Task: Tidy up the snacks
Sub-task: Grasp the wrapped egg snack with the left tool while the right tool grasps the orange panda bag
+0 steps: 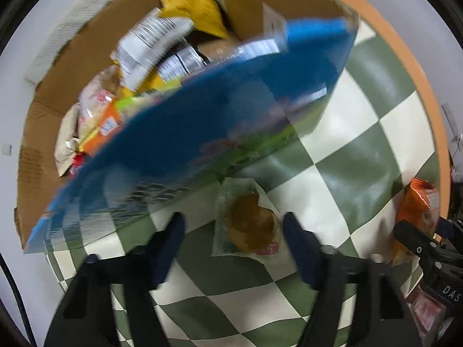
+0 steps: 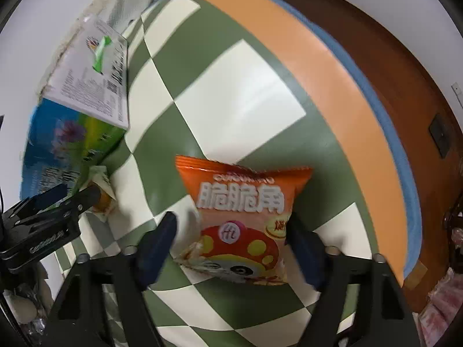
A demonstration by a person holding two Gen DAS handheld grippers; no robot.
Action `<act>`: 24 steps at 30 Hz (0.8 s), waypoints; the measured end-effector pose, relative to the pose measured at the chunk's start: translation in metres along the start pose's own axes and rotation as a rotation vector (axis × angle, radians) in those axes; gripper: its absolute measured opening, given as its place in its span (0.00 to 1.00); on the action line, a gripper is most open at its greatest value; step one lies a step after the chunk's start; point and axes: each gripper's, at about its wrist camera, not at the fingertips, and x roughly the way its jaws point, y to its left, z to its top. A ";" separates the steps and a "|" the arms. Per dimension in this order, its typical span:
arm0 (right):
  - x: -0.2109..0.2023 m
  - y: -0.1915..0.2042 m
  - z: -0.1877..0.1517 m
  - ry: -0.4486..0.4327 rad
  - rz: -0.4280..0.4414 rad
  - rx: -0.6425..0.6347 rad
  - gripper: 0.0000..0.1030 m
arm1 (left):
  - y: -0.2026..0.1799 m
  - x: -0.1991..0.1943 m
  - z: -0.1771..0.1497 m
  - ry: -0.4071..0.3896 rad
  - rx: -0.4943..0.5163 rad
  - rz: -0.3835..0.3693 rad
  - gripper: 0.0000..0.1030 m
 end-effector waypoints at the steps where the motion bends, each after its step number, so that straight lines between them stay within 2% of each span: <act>1: 0.002 0.001 -0.001 -0.003 -0.005 -0.010 0.63 | -0.003 0.004 0.000 0.008 0.007 -0.007 0.53; 3: 0.005 0.004 -0.003 -0.005 -0.017 -0.028 0.58 | -0.009 0.008 -0.001 0.013 0.019 -0.006 0.49; 7: 0.009 0.009 -0.004 -0.003 -0.029 -0.071 0.54 | -0.015 0.013 -0.003 0.013 0.030 0.005 0.47; 11: 0.012 0.028 -0.013 0.011 -0.032 -0.140 0.52 | -0.007 0.011 -0.017 0.012 -0.014 -0.032 0.44; 16: 0.022 0.068 -0.037 0.047 -0.036 -0.269 0.52 | 0.019 0.010 -0.060 0.033 -0.106 -0.111 0.44; 24: 0.038 0.121 -0.074 0.103 -0.011 -0.387 0.52 | 0.079 0.036 -0.145 0.153 -0.336 -0.243 0.44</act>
